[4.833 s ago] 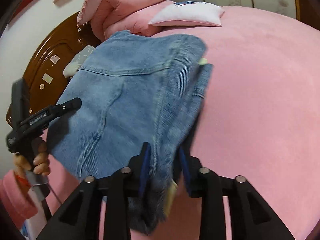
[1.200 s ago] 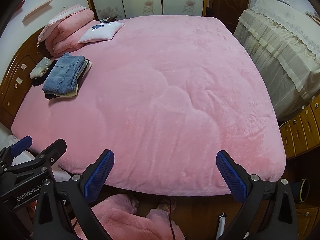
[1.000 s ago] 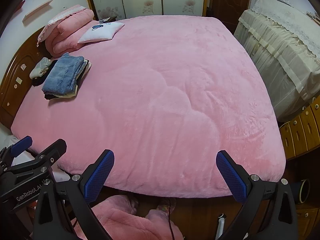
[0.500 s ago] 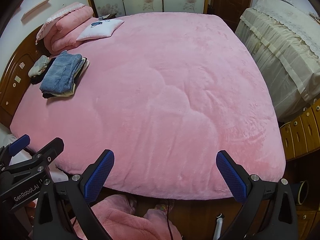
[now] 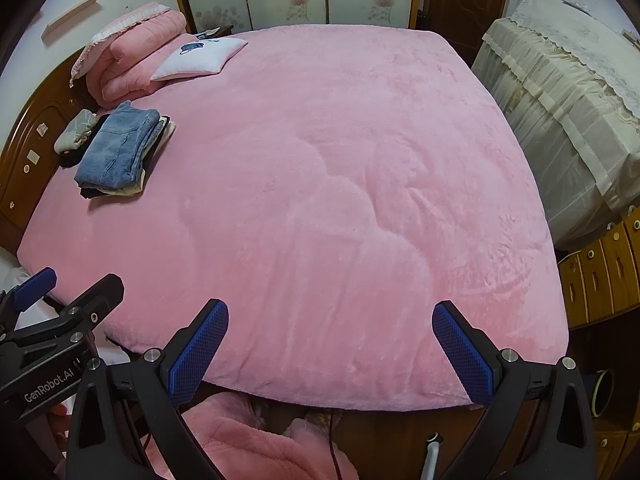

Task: Fold large clothes

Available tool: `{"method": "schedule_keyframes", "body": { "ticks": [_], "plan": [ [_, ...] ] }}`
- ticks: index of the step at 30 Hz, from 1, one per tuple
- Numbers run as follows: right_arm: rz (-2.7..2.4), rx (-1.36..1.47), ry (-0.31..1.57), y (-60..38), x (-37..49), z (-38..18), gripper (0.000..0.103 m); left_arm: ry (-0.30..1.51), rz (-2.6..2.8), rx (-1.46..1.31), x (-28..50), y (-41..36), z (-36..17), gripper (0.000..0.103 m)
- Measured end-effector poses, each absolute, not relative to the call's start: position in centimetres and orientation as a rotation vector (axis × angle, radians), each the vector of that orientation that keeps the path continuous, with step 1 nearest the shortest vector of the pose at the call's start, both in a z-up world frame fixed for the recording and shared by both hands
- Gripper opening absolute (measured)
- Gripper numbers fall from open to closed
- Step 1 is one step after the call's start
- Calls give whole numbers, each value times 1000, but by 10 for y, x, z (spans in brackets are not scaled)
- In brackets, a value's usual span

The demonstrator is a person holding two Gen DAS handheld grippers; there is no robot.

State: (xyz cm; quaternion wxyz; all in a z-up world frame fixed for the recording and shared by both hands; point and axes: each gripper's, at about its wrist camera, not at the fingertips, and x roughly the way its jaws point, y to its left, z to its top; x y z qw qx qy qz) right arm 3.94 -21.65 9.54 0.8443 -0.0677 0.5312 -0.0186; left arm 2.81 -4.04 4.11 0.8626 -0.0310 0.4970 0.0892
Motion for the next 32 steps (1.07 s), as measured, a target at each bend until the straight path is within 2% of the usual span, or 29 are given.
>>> {"method": "schedule_keyframes", "body": {
  "ticks": [18, 32],
  "plan": [
    [-52, -127, 1142, -228, 60, 88, 103, 1042, 162, -49, 48, -37, 38, 102],
    [-44, -117, 1158, -230, 60, 79, 103, 974, 132, -17, 34, -35, 48, 102]
  ]
}}
